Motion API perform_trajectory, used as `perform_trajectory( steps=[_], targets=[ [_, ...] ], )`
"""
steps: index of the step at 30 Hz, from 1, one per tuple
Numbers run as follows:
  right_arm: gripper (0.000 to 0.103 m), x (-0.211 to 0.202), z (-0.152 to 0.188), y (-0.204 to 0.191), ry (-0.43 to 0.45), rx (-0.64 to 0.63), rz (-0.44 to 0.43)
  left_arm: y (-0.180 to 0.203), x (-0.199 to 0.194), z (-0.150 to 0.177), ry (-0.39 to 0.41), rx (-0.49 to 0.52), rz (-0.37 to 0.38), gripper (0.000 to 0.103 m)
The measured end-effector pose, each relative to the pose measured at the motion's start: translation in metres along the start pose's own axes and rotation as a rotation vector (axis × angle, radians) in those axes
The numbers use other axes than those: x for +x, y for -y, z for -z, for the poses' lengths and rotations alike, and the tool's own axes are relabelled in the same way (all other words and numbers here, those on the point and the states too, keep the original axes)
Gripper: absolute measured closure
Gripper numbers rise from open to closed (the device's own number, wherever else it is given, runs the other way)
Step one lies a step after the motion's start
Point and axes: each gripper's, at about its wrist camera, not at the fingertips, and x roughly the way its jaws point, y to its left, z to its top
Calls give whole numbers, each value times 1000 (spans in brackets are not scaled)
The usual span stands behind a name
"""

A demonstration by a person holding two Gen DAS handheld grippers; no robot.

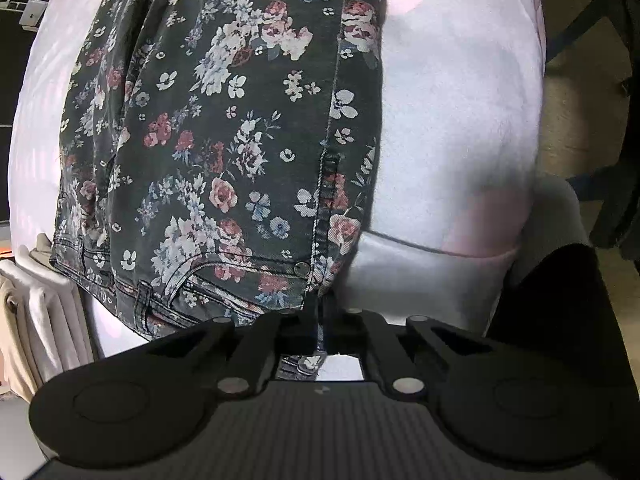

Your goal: Fold clothes

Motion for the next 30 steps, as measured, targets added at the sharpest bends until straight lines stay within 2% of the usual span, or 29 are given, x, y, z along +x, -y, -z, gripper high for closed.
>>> perform_trajectory(
  steps=[1, 2, 3, 8, 10, 11, 12, 14, 19, 21, 24, 25, 30],
  targets=[
    [62, 2, -1, -1, 4, -8, 19, -2, -1, 0, 1, -4, 2, 103],
    [69, 4, -3, -1, 3, -10, 32, -4, -1, 0, 3, -9, 5, 103],
    [90, 6, -5, 0, -3, -4, 40, -6, -2, 0, 4, -14, 7, 103],
    [93, -2, -10, 17, 32, 80, 86, -9, -4, -2, 18, -13, 8, 103],
    [94, -7, -11, 29, 43, 129, 97, -8, -3, -2, 27, 5, 4, 100],
    [99, -9, -12, 34, 46, 146, 109, -6, -1, -4, 37, 24, -3, 96],
    [99, -10, -13, 40, 48, 163, 115, -4, 0, -6, 46, 43, -9, 86],
    [99, -11, -16, 49, 50, 183, 124, 2, 2, -8, 59, 77, -32, 78],
    [99, -14, -25, 64, 54, 211, 144, 11, 8, -9, 60, 121, -84, 78],
    [99, -15, -26, 67, 52, 218, 156, 12, 11, -10, 52, 126, -115, 95],
    [99, -18, -28, 70, 54, 221, 179, -3, 8, -11, 61, 62, -97, 98],
    [100, -20, -28, 71, 56, 221, 186, -11, 4, -10, 74, 19, -82, 101],
    [100, -27, -27, 75, 62, 214, 223, -60, -31, 2, 157, -244, -59, 102]
  ],
)
